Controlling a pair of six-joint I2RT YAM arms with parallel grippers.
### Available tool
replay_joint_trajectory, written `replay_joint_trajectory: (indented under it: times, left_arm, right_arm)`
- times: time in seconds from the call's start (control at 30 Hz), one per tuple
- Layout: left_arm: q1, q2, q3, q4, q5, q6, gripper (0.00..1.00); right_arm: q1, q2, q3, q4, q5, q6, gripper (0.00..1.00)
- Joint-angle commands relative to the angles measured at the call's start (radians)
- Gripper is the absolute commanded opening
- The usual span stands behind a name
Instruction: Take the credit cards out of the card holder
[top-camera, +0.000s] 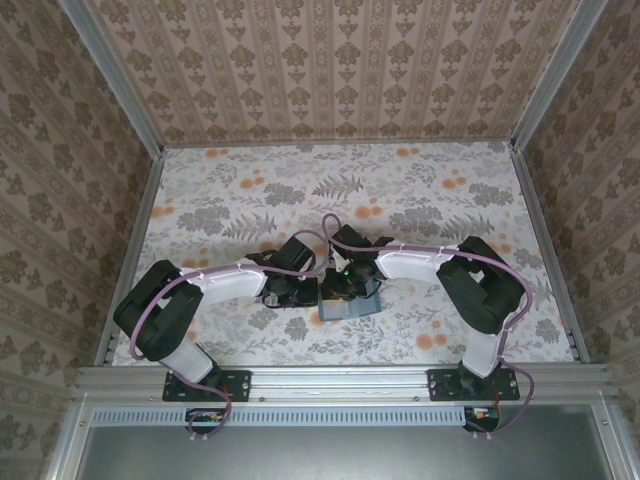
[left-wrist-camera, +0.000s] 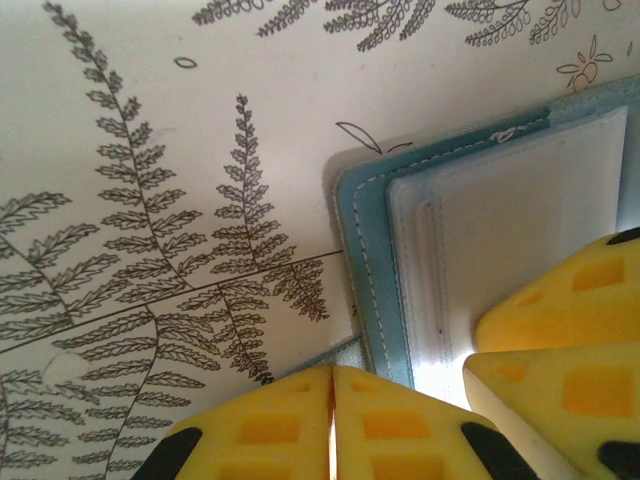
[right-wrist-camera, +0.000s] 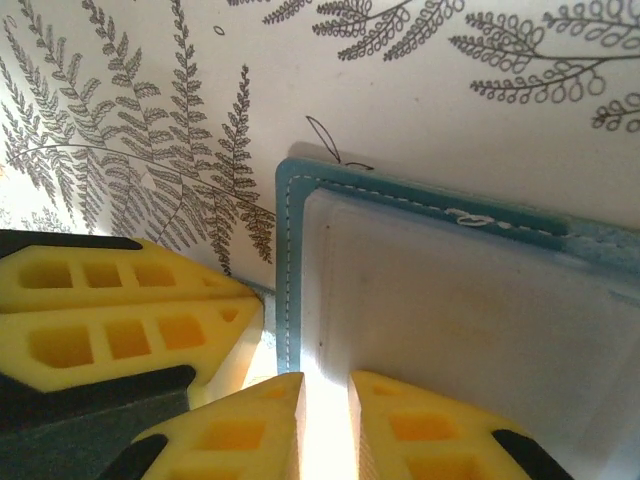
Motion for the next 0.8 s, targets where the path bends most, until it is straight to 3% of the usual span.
replay_joint_trajectory:
  times: [0.0, 0.2, 0.77]
  left_arm:
    - [-0.004, 0.004, -0.036, -0.058, 0.027, -0.007, 0.10]
    - [0.002, 0.005, -0.039, -0.058, 0.030, 0.001, 0.10]
    - [0.017, 0.016, -0.043, -0.049, 0.040, 0.011, 0.10]
  right_arm:
    - [0.010, 0.015, 0.024, -0.055, 0.060, 0.010, 0.24]
    - [0.021, -0.009, 0.057, -0.203, 0.200, -0.027, 0.33]
    - [0.089, -0.025, 0.226, -0.540, 0.521, -0.080, 0.45]
